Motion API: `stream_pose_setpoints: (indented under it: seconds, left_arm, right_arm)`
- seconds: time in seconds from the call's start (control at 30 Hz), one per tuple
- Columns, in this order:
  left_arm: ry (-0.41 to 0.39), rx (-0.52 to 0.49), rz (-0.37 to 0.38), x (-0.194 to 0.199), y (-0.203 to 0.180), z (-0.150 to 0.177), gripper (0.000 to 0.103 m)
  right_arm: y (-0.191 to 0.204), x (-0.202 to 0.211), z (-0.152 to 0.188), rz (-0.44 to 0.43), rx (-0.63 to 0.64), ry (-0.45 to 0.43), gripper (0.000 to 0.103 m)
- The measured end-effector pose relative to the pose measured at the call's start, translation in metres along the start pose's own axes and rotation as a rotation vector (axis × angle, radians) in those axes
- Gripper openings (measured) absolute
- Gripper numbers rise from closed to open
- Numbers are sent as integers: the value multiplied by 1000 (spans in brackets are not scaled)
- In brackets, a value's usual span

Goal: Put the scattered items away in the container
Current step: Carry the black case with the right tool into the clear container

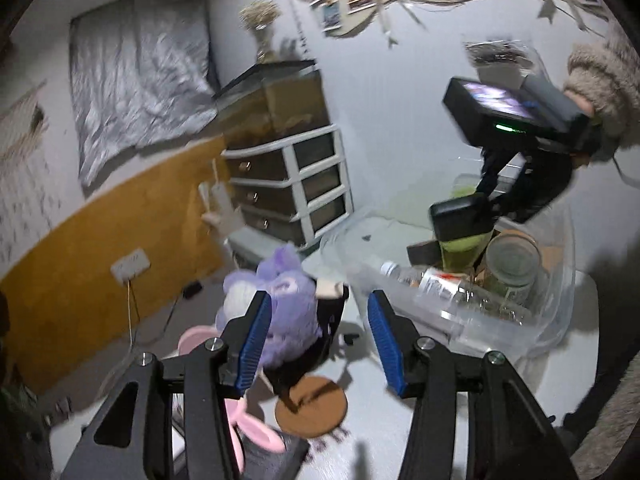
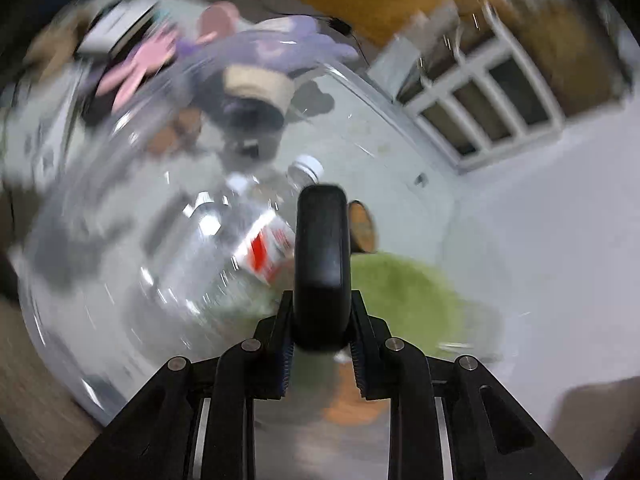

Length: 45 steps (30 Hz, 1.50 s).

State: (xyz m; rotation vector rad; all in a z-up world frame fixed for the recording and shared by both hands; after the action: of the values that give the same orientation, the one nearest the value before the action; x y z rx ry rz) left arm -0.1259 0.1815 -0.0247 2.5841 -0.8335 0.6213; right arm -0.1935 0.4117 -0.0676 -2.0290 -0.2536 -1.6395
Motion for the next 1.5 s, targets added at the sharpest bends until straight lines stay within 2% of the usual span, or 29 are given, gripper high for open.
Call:
stream_pose_setpoints:
  seconds: [0.1,0.17,0.3,0.43,0.53,0.63,0.73,0.87,1.0,1.1,1.27,1.37,1.5]
  left_arm:
    - [28,45,-3,2,5,13,50]
    - [44,75,-1,2,9,20,50]
    - [70,111,-3,-1,13,29,50]
    - [84,131,4,-7,15,31,50]
    - [79,138,7,-9,13,30,50]
    - [76,147,15,-13,11,29,50]
    - [76,144,18,-16,9,26,50]
    - [71,146,28,-18,6,23,50]
    - [77,140,34,-19,4,23,50]
    - [86,138,34,-21,3,25,50]
    - [88,144,36,-22,3,25,50]
    - [85,149,35,-23,4,23,50]
    - [85,148,26,-24,4,23,50]
  right_arm:
    - [-11,-24,-9,-104,-148,54,25]
    - [-16,-38,-9,-129,-213,86,25]
    - [-35,-47,-9,-210,-379,83,25]
    - [-48,-49,-9,-274,-478,101,25]
    - [-62,-46,-3,-319,-596,77,25]
    - [-69,-46,-4,-319,-642,19,25]
    - [-67,-45,-9,-300,-643,-38,25]
    - [-57,-48,-10,-265,-615,-63,25]
    - [-42,-61,-5,-257,-563,6,25]
    - [-40,-61,-5,-238,-533,14,25]
    - [-48,-40,-29,-174,-455,-68,25]
    - [-46,-37,-50,-138,-364,-87,25]
    - [-42,-53,-69,-133,-279,-44,25]
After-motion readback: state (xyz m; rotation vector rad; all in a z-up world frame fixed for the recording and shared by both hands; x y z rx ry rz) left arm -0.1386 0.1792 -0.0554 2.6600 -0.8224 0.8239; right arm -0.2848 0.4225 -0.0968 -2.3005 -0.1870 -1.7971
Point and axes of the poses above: each gripper's, at about its wrist camera, not at the fingertips, and x roughly against the way its jaws point, y to its left, z to its underside, the point moved 1 cm from there along -x, roughly the way its jaws point, and after that the axes turned 2 degrees about y, right-handed, at the moved point
